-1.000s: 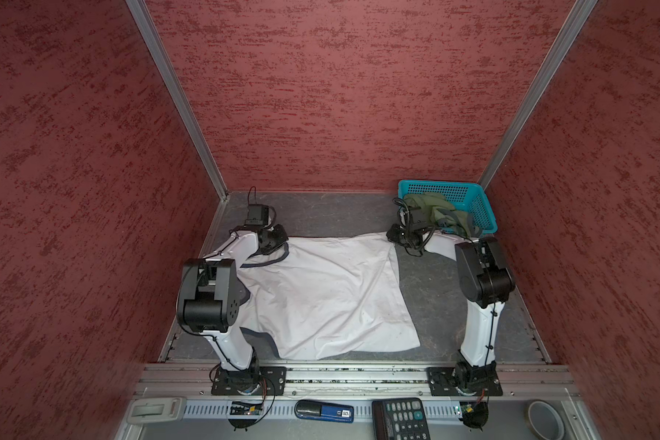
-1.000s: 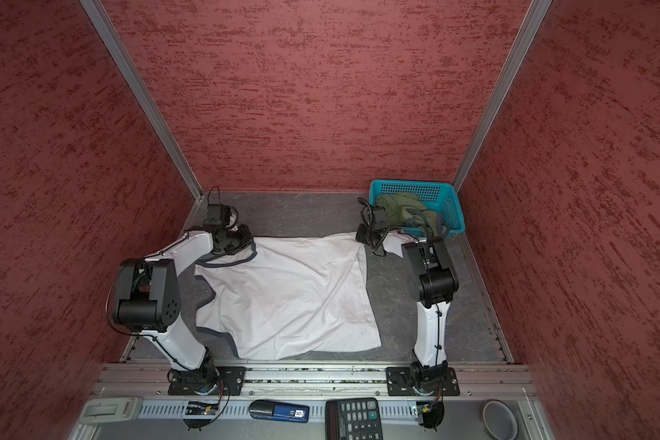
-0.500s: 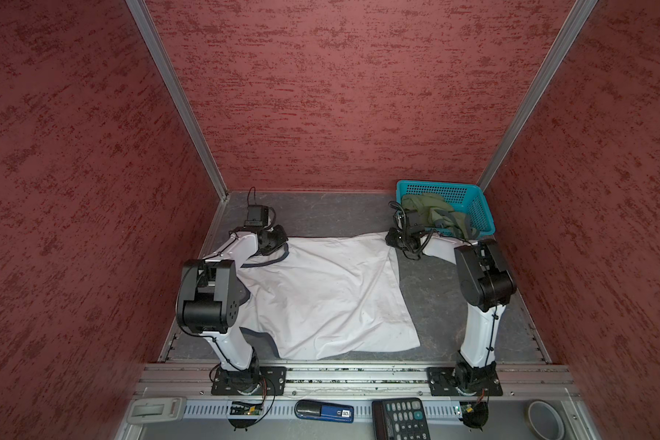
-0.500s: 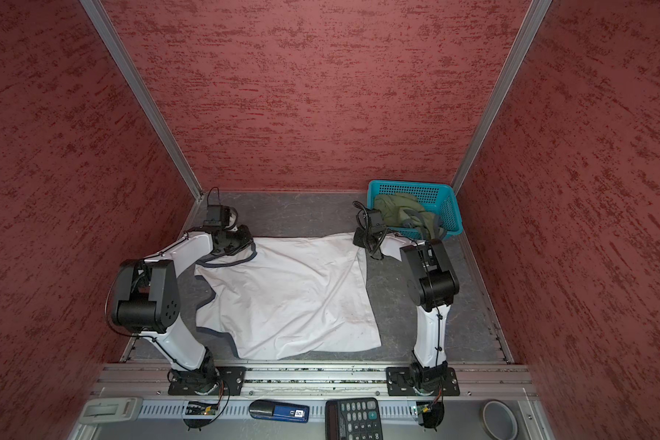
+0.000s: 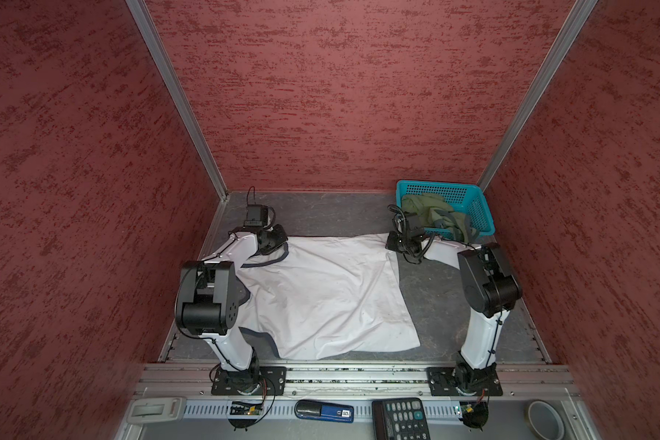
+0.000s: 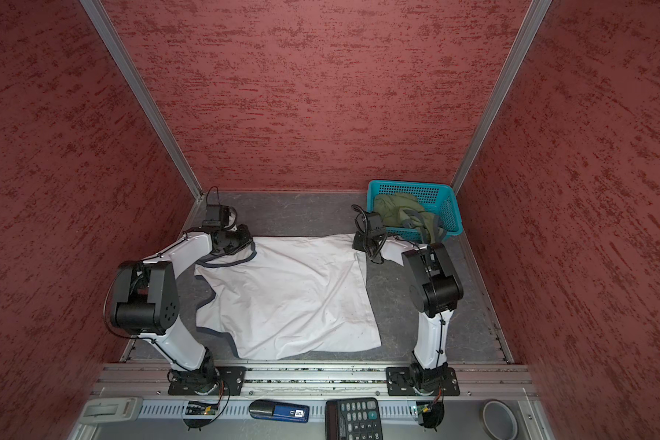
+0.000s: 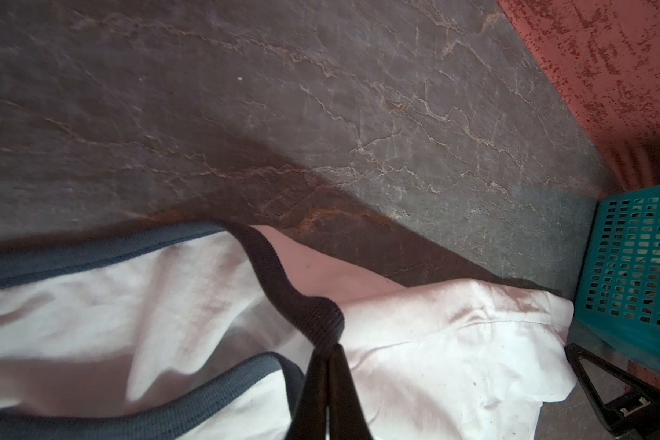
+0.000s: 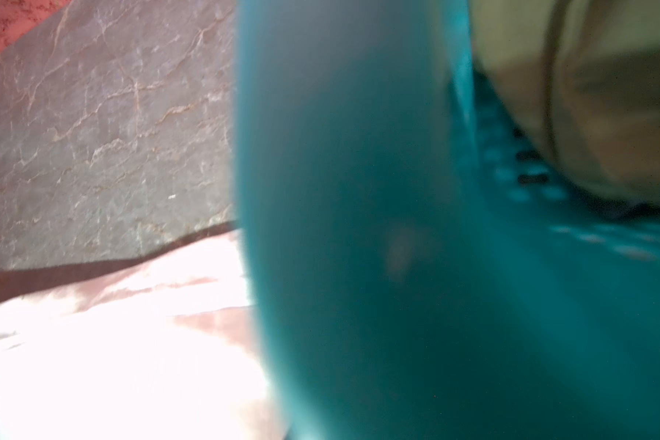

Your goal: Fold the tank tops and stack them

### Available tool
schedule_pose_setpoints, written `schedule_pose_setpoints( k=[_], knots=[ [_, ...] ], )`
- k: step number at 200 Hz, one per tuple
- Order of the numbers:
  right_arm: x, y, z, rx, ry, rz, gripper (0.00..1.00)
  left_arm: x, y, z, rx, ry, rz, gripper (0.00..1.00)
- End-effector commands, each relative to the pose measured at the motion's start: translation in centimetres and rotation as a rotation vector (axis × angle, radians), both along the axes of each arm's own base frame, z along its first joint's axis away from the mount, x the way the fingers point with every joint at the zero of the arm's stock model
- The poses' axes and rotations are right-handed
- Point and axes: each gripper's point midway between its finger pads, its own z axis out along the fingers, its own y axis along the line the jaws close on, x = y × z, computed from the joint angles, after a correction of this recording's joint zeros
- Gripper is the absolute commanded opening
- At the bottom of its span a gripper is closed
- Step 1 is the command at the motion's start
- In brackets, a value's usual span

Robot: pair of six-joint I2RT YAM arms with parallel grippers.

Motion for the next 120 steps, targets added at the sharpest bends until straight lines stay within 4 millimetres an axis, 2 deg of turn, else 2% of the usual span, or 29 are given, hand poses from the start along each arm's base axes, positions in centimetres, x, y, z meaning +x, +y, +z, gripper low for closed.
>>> schedule_pose_setpoints(
  k=[1,32,53,78,105,120],
  knots=[
    [-1.1,0.1,2.0,-0.036,-0.022,0.017,0.00,0.1,0.4,1.2,0.002,-0.040,0.012,0.00],
    [-2.5,1.5,4.7,-0.083,-0.076,0.077,0.00,-0.4,0.6,2.4,-0.023,-0.090,0.029,0.00],
    [-4.6,3.5,5.1,-0.138,-0.083,0.146,0.00,-1.6,1.3,3.3,-0.028,-0.139,0.067,0.00],
    [-8.0,6.8,4.3,-0.156,-0.056,0.242,0.00,-3.2,1.8,3.2,-0.034,-0.148,0.090,0.00],
    [-11.5,10.1,2.7,-0.147,-0.005,0.344,0.00,-4.2,1.6,1.5,-0.036,-0.101,0.075,0.00],
    [-12.7,11.2,2.2,-0.124,0.022,0.383,0.07,-4.4,1.5,0.9,-0.037,-0.087,0.073,0.00]
  ],
)
